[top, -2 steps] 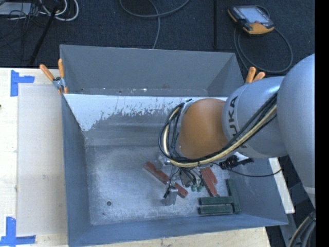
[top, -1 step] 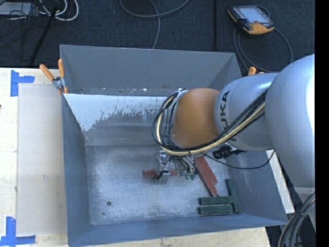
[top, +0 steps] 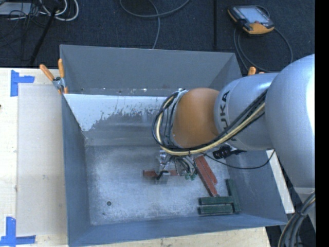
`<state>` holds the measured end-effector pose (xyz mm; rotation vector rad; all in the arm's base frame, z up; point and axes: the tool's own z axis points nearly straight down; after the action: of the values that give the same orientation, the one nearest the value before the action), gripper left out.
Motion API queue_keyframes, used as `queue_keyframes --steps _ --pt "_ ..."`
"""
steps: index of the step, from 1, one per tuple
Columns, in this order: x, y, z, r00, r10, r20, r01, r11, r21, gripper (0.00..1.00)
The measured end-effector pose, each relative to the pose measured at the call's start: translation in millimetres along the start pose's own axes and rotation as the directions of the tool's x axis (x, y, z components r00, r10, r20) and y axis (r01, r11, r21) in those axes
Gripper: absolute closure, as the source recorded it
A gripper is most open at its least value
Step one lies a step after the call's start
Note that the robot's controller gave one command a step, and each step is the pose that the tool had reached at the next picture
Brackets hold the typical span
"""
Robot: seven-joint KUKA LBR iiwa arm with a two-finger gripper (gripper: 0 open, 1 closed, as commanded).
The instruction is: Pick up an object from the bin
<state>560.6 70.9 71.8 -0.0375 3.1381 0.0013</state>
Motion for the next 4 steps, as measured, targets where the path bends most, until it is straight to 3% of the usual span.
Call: queue_keyframes --steps 1,2,3,4 --pt "-4.3 -2 -169 0.963 -0.271 -0.003 0.271 0.963 -0.001 1.0" --pt "-4.8 -3 -174 0.962 -0.273 -0.002 0.273 0.962 -0.001 0.0" --pt "-4.8 -3 -173 0.962 -0.272 -0.002 0.272 0.962 -0.001 0.0" --pt "-11.1 -8 -124 0.967 -0.254 0.004 0.254 0.967 0.001 0.0"
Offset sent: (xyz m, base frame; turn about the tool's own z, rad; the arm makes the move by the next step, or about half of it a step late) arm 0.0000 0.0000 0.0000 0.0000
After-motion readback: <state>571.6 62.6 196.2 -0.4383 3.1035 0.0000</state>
